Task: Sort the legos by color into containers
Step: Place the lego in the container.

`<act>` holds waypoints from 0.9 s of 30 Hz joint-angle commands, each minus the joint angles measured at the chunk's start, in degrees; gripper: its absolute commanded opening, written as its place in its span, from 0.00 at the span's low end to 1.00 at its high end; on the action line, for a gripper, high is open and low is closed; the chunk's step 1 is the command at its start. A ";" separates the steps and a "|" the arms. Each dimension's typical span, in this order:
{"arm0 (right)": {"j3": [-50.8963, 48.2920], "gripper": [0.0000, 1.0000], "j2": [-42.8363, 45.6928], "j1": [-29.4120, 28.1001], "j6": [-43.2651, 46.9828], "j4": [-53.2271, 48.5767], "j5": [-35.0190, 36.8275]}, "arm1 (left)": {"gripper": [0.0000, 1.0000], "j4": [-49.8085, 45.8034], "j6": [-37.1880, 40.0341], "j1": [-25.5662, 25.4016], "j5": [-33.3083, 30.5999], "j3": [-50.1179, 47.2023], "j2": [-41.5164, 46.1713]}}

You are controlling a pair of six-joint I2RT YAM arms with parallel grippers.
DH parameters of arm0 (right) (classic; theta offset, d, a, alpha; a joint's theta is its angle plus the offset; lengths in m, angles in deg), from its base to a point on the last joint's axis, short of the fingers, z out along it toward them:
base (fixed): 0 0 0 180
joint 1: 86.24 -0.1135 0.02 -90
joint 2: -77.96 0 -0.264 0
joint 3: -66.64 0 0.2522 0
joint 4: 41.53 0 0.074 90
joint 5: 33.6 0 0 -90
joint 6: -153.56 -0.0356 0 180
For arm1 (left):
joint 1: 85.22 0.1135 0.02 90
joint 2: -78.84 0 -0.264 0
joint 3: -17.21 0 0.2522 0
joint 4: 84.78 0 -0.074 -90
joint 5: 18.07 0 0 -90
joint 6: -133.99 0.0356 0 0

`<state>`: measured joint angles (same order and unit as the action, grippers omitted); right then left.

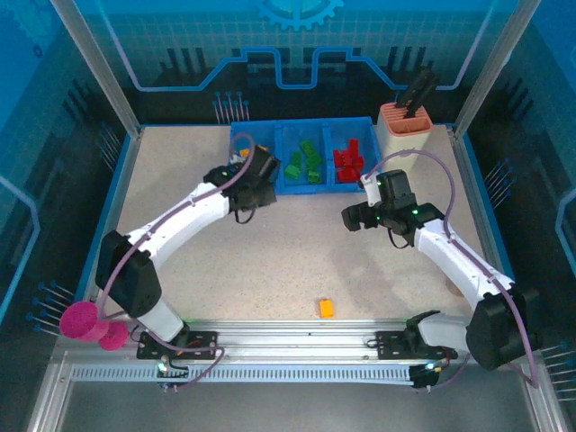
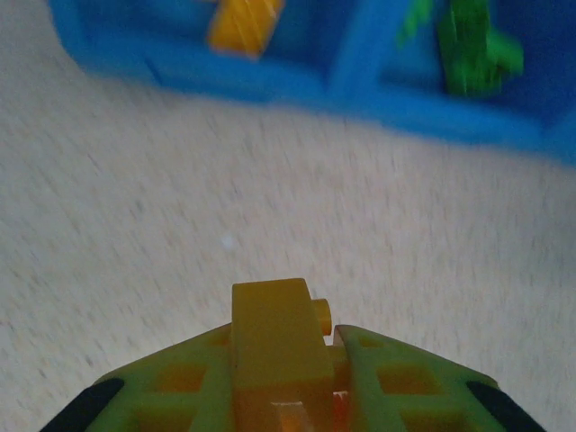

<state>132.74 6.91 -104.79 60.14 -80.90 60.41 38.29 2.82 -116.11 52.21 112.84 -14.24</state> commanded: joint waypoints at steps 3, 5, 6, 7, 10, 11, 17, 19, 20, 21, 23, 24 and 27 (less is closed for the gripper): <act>1.54 0.97 0.03 1.08 0.65 -0.03 0.05 | 0.28 5.74 9.36 6.25 -4.14 6.15 -7.78; 1.84 0.97 -0.14 1.08 0.63 -0.21 -0.14 | 0.27 5.91 10.27 7.94 -3.74 9.87 -12.37; 1.98 0.97 -0.30 1.06 0.66 -0.47 -0.24 | 0.27 5.75 11.14 8.49 -3.89 12.19 -15.14; 2.01 0.97 -0.15 1.06 0.62 -0.67 -0.15 | 0.27 5.36 11.90 8.88 -4.43 14.26 -17.79; 1.59 0.97 0.52 1.06 0.42 -0.94 0.28 | 0.27 5.22 12.25 10.42 -2.79 19.10 -24.32; 1.39 0.97 0.75 1.06 0.36 -0.89 0.42 | 0.27 5.38 12.25 10.78 -2.17 20.09 -26.00; 1.10 0.97 1.18 1.06 0.38 -1.89 1.13 | 0.26 6.96 11.13 11.99 0.97 24.18 -33.30; 1.23 0.97 0.79 1.06 0.58 -1.91 1.17 | 0.26 7.59 10.63 12.18 2.04 24.77 -34.65; 1.32 0.97 0.61 1.06 0.60 -1.86 1.14 | 0.26 7.57 10.58 12.17 2.04 25.20 -35.22; 1.52 0.97 0.27 1.07 0.68 -1.82 1.02 | 0.26 7.61 10.45 12.14 1.93 25.59 -35.77; 2.08 0.97 -0.67 1.06 0.64 -1.73 0.92 | 0.27 8.25 9.98 12.17 2.04 25.73 -36.20; 2.55 0.97 -1.17 1.06 0.63 -1.82 0.83 | 0.27 8.45 9.80 12.17 1.99 25.71 -36.38; 3.54 0.97 -2.50 1.06 0.56 -1.86 0.46 | 0.28 9.17 9.49 12.17 2.31 25.79 -36.81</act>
<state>134.11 5.45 -104.72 60.17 -82.19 60.83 46.15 12.83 -104.29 53.39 136.62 -50.02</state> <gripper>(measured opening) 0.967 0.283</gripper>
